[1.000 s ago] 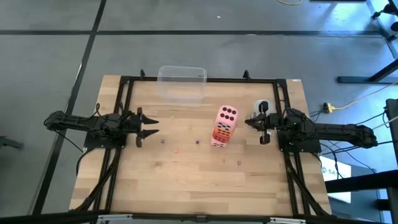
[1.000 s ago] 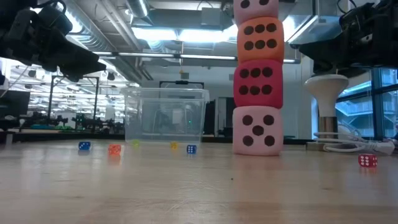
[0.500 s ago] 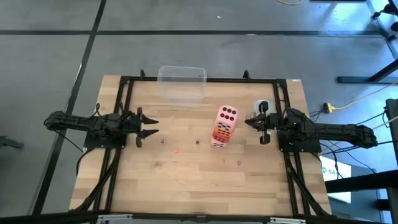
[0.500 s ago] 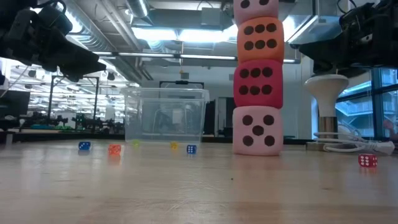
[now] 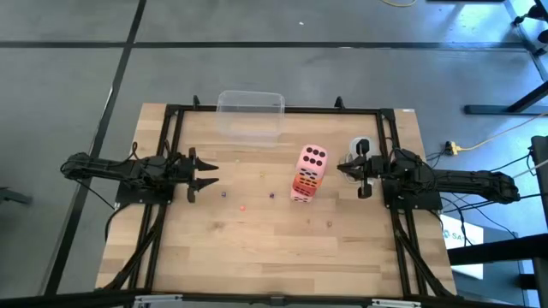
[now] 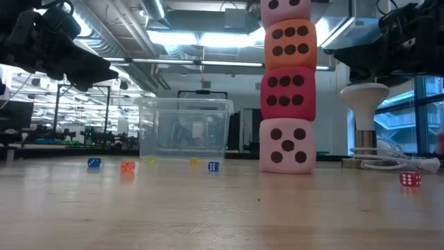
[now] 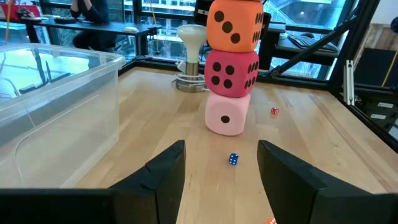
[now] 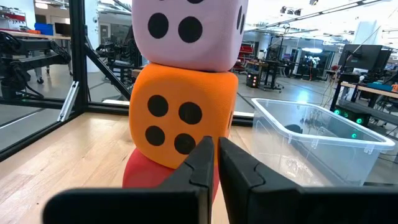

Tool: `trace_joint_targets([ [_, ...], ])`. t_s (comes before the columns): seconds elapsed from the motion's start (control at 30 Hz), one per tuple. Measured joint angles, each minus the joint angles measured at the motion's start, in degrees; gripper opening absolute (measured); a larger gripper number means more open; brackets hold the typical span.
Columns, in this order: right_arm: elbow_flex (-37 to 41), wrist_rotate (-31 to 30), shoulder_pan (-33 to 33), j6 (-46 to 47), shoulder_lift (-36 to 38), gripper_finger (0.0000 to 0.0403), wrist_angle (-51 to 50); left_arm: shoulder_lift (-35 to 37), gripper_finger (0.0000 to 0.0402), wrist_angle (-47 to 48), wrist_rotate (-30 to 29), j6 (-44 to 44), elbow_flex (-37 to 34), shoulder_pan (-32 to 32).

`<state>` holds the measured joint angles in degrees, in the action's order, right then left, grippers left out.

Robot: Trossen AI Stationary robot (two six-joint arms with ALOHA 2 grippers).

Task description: Pick & Place Dice

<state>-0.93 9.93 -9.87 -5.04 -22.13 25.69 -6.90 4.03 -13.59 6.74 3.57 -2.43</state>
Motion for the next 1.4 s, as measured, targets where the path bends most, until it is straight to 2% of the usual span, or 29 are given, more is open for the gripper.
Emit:
trace_joint_targets([
  [0.7,0.0,0.0,0.0,0.0,0.0,0.0024,0.0,0.0,0.0191,0.0,0.0,-0.5,0.0,0.0],
  [0.87,0.0,0.0,0.0,0.0,0.0,0.0024,0.0,0.0,0.0191,-0.2,-1.6,-15.9,0.0,0.0],
  [1.03,0.0,0.0,0.0,0.0,0.0,0.0024,0.0,0.0,0.019,-1.8,-1.9,-20.4,-0.2,0.0],
  [1.1,0.0,0.0,0.0,0.0,0.0,0.0024,0.0,0.0,0.019,-4.0,-1.3,-17.8,-0.2,0.0],
  [1.23,0.0,0.0,0.0,0.0,0.0,0.0024,0.0,0.0,0.0191,-10.2,0.8,-1.3,-0.2,-0.1],
  [1.4,0.0,0.0,0.0,0.0,0.0,0.0024,0.0,0.0,0.019,-16.7,-1.8,11.4,-0.2,-0.1],
])
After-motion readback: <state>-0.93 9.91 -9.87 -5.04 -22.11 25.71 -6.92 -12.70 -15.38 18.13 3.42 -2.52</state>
